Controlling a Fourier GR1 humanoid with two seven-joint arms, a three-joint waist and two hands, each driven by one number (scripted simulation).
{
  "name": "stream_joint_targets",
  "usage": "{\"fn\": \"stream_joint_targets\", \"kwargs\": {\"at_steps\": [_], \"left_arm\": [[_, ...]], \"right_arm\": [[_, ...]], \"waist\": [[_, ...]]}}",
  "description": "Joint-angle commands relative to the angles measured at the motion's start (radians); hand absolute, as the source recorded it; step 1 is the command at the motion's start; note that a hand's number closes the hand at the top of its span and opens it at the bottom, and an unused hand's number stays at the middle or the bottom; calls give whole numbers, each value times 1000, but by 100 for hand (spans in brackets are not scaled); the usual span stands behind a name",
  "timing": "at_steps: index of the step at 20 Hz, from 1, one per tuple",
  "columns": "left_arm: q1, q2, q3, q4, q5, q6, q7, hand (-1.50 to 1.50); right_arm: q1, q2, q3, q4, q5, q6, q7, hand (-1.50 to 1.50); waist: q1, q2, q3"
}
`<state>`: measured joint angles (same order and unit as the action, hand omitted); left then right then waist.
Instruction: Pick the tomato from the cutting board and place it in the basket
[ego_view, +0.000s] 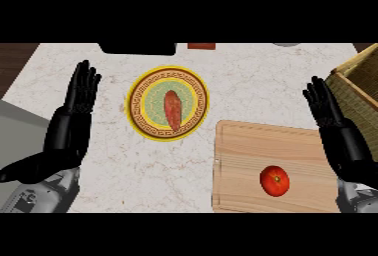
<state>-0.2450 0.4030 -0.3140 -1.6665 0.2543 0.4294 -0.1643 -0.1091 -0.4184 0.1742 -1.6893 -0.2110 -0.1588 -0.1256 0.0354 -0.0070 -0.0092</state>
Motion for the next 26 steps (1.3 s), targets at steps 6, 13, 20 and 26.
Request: {"fn": "stream_joint_targets", "kwargs": {"at_steps": [6, 13, 20, 26], "left_arm": [[74, 96, -28, 169, -14, -47, 182, 0], [64, 128, -12, 228, 14, -93, 328, 0], [48, 116, -6, 268, 17, -108, 326, 0], [25, 120, 8, 296, 28, -144, 329, 0]], "right_arm": [[-53, 84, 80, 116, -360, 486, -147, 150], [145, 130, 101, 9, -220, 693, -629, -150], [32, -215, -172, -8, 25, 540, -468, -150], [10, -528, -227, 32, 182, 739, -525, -150]], "waist": [[36, 59, 30], [-50, 6, 12], [-61, 6, 8], [-45, 10, 9]]}}
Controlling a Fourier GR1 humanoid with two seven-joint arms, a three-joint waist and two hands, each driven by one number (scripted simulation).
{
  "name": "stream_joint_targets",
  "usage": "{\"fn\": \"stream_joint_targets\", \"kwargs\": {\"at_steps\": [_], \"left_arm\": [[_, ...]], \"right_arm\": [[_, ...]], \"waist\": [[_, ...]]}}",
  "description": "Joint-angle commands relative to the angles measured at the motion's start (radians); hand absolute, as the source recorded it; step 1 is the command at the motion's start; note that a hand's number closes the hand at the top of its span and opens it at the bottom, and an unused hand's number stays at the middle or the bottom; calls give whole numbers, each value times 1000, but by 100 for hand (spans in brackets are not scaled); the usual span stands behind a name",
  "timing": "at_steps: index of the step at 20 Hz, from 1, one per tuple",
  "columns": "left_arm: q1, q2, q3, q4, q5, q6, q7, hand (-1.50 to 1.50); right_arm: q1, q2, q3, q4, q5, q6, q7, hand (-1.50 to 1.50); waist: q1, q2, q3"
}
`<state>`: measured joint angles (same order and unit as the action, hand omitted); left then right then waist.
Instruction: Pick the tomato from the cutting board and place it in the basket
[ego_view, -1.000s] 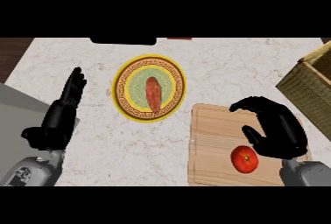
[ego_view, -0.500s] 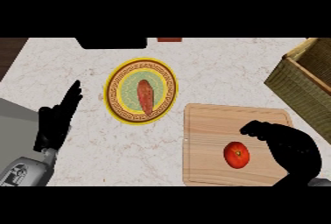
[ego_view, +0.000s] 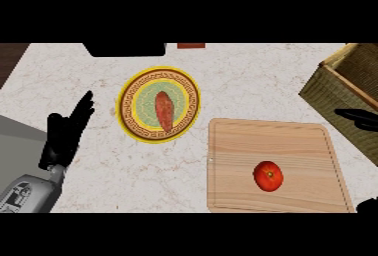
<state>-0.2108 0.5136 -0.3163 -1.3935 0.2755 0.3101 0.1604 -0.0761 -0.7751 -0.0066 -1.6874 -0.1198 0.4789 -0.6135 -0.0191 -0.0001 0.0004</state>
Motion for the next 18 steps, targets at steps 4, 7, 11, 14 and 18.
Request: {"fn": "stream_joint_targets", "kwargs": {"at_steps": [4, 7, 11, 14, 18], "left_arm": [[-60, -10, 8, 45, -21, -13, 19, 0], [-32, -18, 15, 48, -12, -33, 14, 0], [-38, -32, 30, 64, -35, -34, 2, 0], [-25, -29, 40, -9, -46, -21, 59, 0], [-32, -71, 56, 69, -70, -53, -12, 0]], "right_arm": [[-1, -286, 4, 39, 132, 227, -113, -150], [-6, -291, 45, 81, 163, 229, -188, -150], [71, -294, 65, -2, 170, 184, -172, -150], [55, -271, 85, 83, 218, 147, -199, -150], [-3, -213, 110, 121, 220, 118, -161, -150]], "waist": [[11, 4, 0], [26, 5, 1], [11, 0, 0], [25, 0, 1], [26, 2, 0]]}}
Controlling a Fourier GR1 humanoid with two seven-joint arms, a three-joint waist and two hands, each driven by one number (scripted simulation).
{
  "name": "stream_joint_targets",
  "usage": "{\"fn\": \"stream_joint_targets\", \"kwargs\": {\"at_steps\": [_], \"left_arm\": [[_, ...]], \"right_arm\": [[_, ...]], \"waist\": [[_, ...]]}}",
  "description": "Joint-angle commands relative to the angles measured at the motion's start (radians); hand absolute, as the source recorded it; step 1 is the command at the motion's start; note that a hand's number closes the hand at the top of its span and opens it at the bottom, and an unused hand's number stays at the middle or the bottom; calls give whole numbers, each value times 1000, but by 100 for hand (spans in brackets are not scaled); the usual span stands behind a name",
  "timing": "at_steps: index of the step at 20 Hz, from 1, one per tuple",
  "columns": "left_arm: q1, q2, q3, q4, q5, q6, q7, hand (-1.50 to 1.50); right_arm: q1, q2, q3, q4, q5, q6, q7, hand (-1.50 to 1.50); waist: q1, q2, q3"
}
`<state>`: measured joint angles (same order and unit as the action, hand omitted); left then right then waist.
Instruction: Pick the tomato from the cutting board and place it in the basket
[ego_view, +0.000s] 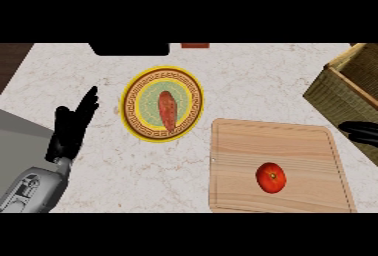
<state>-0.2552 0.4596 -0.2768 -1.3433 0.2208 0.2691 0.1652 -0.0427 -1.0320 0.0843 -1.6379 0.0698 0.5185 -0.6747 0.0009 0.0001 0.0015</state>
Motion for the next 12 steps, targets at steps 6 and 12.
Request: {"fn": "stream_joint_targets", "kwargs": {"at_steps": [6, 12], "left_arm": [[54, -40, 25, -55, -59, -13, 30, 0], [64, -48, 66, -24, -72, -67, 3, 0]], "right_arm": [[-48, 152, 16, 66, 44, 6, -14, -150], [-21, 196, 57, 128, 132, -12, -99, -150]], "waist": [[5, 0, -1], [-1, -1, -1]]}}
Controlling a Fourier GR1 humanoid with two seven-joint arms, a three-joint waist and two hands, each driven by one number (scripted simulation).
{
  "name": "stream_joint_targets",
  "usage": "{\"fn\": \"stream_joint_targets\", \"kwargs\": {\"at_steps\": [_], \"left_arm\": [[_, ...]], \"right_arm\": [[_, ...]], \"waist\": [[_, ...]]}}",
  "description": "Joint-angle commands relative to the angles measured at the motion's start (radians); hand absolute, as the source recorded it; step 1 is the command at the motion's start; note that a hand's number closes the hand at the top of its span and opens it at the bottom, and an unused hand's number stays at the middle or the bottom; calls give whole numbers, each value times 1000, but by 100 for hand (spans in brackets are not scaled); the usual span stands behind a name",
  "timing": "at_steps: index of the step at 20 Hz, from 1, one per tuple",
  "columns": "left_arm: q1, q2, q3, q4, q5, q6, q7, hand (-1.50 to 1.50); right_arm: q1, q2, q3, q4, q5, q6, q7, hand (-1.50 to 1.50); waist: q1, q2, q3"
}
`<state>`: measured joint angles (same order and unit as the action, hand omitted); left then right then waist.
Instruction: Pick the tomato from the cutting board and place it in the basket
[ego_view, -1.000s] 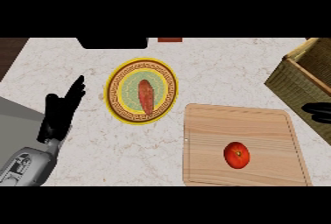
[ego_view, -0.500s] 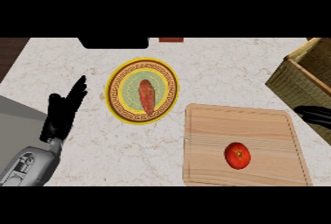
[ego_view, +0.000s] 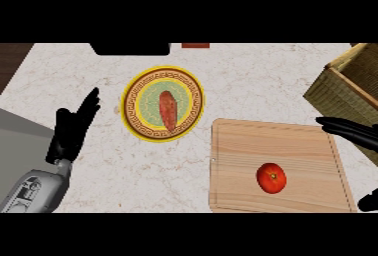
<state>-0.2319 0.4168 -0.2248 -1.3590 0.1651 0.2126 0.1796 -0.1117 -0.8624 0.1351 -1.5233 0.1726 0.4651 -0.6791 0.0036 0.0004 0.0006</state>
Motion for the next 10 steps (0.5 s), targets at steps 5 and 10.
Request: {"fn": "stream_joint_targets", "kwargs": {"at_steps": [5, 10], "left_arm": [[-1, -45, 47, 76, -45, -20, -62, 0], [10, 2, 108, 19, -31, -88, 4, 0]], "right_arm": [[-39, 98, 82, 81, 108, 34, -78, -150], [-31, 134, 63, 38, 119, 41, -33, -150]], "waist": [[-1, 1, -1], [-2, -1, -1]]}}
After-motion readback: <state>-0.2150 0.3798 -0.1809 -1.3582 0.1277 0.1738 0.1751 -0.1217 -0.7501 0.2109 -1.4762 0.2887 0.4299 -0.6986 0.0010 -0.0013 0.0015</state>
